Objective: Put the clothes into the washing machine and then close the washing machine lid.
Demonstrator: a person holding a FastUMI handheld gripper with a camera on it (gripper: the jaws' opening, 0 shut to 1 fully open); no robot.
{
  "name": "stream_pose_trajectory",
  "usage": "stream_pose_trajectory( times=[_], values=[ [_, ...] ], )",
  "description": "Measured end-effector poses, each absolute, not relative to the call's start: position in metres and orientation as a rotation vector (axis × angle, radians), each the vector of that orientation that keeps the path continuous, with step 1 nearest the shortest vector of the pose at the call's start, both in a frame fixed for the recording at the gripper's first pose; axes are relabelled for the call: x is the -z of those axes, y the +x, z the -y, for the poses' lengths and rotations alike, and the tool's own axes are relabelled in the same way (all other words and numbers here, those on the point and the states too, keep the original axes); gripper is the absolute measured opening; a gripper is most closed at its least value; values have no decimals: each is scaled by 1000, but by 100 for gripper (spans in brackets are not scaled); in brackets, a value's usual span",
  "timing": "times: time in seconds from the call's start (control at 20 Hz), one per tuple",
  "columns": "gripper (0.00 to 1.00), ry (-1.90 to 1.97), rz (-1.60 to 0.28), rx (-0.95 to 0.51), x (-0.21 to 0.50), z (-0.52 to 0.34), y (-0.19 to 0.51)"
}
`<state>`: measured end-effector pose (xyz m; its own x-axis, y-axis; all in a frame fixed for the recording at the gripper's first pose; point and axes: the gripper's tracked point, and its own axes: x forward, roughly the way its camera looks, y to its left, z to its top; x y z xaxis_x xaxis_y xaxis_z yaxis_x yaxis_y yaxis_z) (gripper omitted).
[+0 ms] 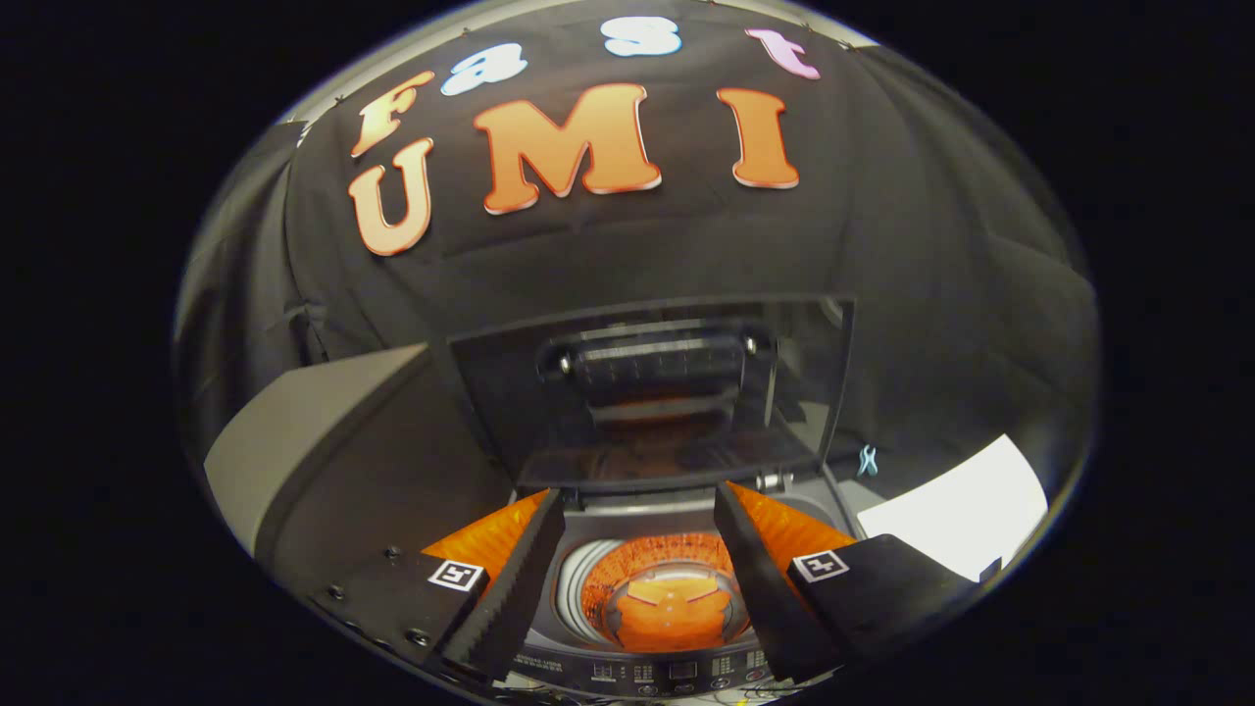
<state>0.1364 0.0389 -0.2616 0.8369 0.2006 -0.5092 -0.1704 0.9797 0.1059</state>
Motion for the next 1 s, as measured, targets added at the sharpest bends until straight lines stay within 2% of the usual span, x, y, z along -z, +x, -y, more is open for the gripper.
stream_pose_trajectory(
  times=[0.35,0.6,1.0],
  values=[
    [98,102,-418,-226,183,-54,192],
    [98,106,-396,-221,173,-56,254],
    [98,50,-443,-215,204,-63,325]
  ],
)
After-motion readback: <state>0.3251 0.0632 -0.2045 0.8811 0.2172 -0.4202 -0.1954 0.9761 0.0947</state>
